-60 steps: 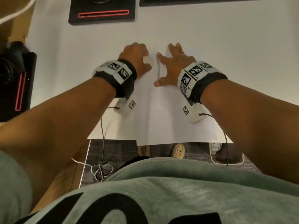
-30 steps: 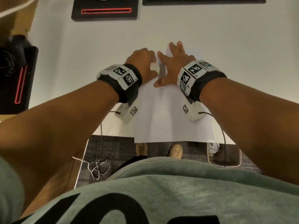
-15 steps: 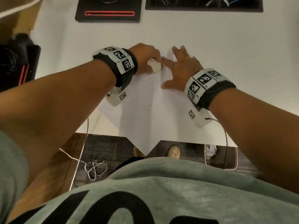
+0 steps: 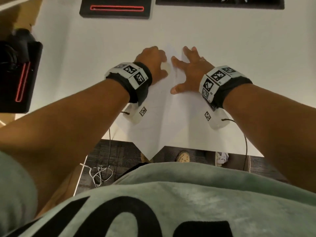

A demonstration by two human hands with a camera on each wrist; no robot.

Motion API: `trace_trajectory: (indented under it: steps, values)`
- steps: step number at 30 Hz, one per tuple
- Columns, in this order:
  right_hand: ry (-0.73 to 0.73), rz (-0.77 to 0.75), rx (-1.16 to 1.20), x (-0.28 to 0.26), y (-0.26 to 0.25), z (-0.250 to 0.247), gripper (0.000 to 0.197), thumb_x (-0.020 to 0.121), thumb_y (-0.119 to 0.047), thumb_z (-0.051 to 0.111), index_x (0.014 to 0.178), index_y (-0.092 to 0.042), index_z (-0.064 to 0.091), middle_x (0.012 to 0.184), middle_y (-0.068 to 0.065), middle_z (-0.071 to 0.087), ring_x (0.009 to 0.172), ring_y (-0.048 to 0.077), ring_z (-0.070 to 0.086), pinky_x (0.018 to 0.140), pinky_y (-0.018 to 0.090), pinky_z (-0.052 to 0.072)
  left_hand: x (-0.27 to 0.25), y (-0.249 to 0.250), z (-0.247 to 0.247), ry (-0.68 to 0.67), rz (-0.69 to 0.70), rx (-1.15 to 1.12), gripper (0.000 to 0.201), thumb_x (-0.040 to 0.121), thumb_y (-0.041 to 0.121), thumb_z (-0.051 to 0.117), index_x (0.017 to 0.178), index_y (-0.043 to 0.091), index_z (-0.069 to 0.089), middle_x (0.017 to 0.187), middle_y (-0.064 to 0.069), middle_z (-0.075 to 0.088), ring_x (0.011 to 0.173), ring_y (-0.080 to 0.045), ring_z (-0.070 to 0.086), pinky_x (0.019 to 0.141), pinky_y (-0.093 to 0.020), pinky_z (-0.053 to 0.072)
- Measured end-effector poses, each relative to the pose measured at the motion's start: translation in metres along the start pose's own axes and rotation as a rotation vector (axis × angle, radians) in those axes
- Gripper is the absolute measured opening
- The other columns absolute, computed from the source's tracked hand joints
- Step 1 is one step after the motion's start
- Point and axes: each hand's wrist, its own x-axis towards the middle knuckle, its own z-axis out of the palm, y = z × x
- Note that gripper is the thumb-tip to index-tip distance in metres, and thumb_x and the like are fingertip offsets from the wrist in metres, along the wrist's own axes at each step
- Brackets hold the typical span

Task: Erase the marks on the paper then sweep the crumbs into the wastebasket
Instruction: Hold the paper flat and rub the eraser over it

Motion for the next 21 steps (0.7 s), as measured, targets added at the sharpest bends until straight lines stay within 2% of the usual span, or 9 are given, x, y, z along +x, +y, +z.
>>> trace_trajectory:
  steps: [3,8,12,16,19,21]
  values:
    - [0.005,0.003,-0.009,0.002,0.001,0.001,0.113,0.073,-0.072,0.062,0.155,-0.031,-0.004,0.161,0.009,-0.02,0.147,0.031,-0.019,0.12,0.047,0.002,-0.011,0.004,0.011,-0.058,0.038,-0.001,0.048,0.083,0.032,0.066,0.125,0.014,0.054,0.125,-0.009,0.051,0.116,-0.027,0.049,0.094,-0.035,0.042]
    - [0.005,0.011,-0.019,0.003,0.0,0.001,0.115,0.072,-0.072,0.063,0.155,-0.03,-0.005,0.161,0.009,-0.02,0.148,0.031,-0.018,0.12,0.047,0.003,-0.003,0.006,0.002,0.021,-0.03,0.002,0.046,0.085,0.031,0.064,0.126,0.013,0.054,0.128,-0.01,0.049,0.119,-0.029,0.046,0.094,-0.034,0.039]
    - [0.003,0.007,-0.024,0.005,0.001,0.001,0.118,0.07,-0.073,0.064,0.155,-0.03,-0.005,0.161,0.01,-0.02,0.148,0.033,-0.017,0.12,0.048,0.003,-0.013,0.008,0.01,-0.044,0.003,0.016,0.046,0.084,0.032,0.064,0.125,0.015,0.054,0.126,-0.008,0.05,0.117,-0.027,0.048,0.09,-0.033,0.039]
    - [-0.009,0.009,-0.041,0.003,0.0,0.0,0.12,0.068,-0.073,0.066,0.154,-0.03,-0.006,0.161,0.009,-0.021,0.147,0.033,-0.018,0.12,0.048,0.004,-0.002,0.01,-0.004,0.018,-0.047,0.036,0.045,0.085,0.032,0.063,0.126,0.014,0.054,0.129,-0.01,0.048,0.121,-0.029,0.045,0.095,-0.035,0.038]
    - [-0.008,0.0,-0.047,0.004,0.001,-0.001,0.122,0.068,-0.073,0.066,0.154,-0.029,-0.007,0.161,0.01,-0.021,0.147,0.034,-0.018,0.121,0.049,0.006,-0.015,0.012,0.007,-0.059,-0.006,0.043,0.046,0.084,0.032,0.065,0.125,0.015,0.054,0.126,-0.008,0.051,0.118,-0.026,0.049,0.092,-0.033,0.04]
    - [-0.006,-0.001,-0.048,0.004,0.0,-0.001,0.121,0.068,-0.073,0.065,0.154,-0.028,-0.007,0.161,0.01,-0.02,0.147,0.034,-0.017,0.121,0.049,0.006,-0.015,0.011,0.008,-0.059,-0.008,0.038,0.045,0.084,0.032,0.064,0.125,0.016,0.055,0.126,-0.007,0.051,0.117,-0.026,0.049,0.09,-0.032,0.04]
